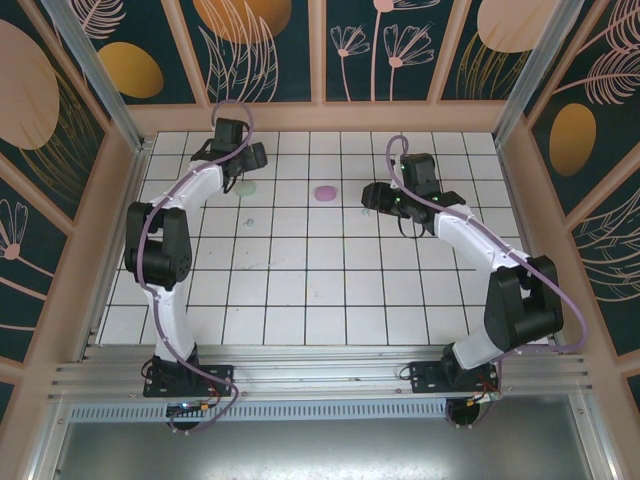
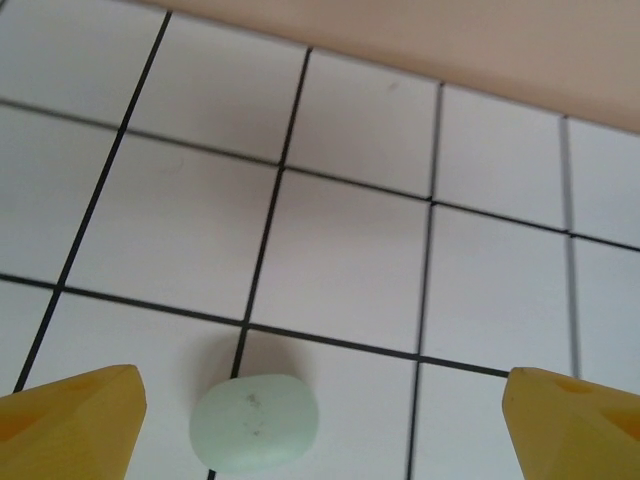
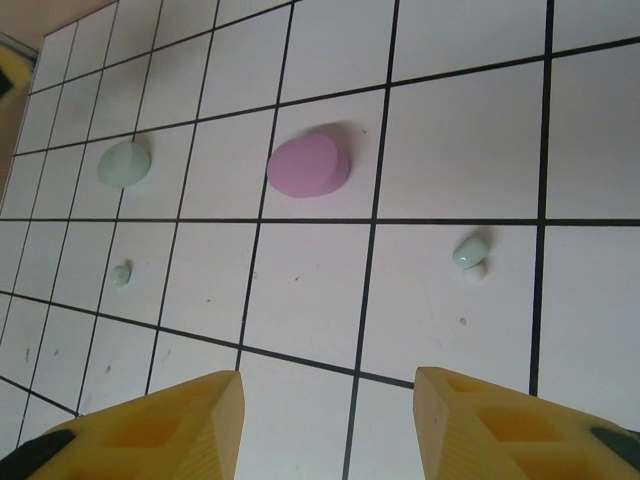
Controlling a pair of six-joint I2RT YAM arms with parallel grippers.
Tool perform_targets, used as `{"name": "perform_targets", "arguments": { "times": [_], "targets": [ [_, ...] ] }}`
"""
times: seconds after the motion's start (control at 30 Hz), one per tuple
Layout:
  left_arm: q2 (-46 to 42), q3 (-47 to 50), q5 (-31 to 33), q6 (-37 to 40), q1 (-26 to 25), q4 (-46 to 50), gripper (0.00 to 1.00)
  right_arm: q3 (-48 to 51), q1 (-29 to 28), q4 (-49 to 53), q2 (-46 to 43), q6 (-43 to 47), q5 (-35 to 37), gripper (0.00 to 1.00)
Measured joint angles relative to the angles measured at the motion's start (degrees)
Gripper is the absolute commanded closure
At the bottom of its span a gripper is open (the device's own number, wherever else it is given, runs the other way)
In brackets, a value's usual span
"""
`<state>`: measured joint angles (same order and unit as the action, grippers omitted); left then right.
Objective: Insert the wireless bluetooth earbuds into the charging case
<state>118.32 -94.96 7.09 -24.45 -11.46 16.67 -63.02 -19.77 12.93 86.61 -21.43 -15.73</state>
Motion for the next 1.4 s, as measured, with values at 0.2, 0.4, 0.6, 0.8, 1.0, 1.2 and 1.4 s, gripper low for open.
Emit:
{"name": "perform_targets", "arguments": {
  "times": [0.2, 0.4, 0.6, 0.8, 1.0, 1.2, 1.4],
  "targets": [
    [5.0, -2.5, -1.8, -3.8, 3.0, 2.1, 0.15, 0.2, 0.0, -2.2, -0.2, -1.5, 0.9, 0.51],
    [8.4, -4.6, -4.5, -4.5, 3.2, 2.7, 0.15, 0.2, -0.1, -3.6, 1.5, -1.7, 0.9, 0.51],
    [13.0, -9.3, -6.2, -1.4, 3.0, 5.7, 0.12, 0.2, -0.4, -3.7, 2.5, -1.7, 0.9, 0.51],
    [15.8, -14.5, -6.0, 6.3, 3.0, 9.2, 0.1, 0.5, -0.7, -3.9, 2.5, -1.8, 0.9, 0.51],
    [18.1, -17.6, -9.2, 12.3, 3.0, 11.0, 0.15, 1.2, -1.3, -4.0, 2.5, -1.9, 0.9, 0.52],
    [18.2, -16.3, -15.9, 14.0, 3.0, 10.8, 0.2, 1.3, -1.9, -4.0, 2.5, -2.2, 1.2, 0.51],
    [15.7, -9.6, -17.2, 14.6, 3.0, 7.8, 0.21, 3.0, -2.6, -4.0, 2.3, -3.0, 1.7, 0.51]
  ]
}}
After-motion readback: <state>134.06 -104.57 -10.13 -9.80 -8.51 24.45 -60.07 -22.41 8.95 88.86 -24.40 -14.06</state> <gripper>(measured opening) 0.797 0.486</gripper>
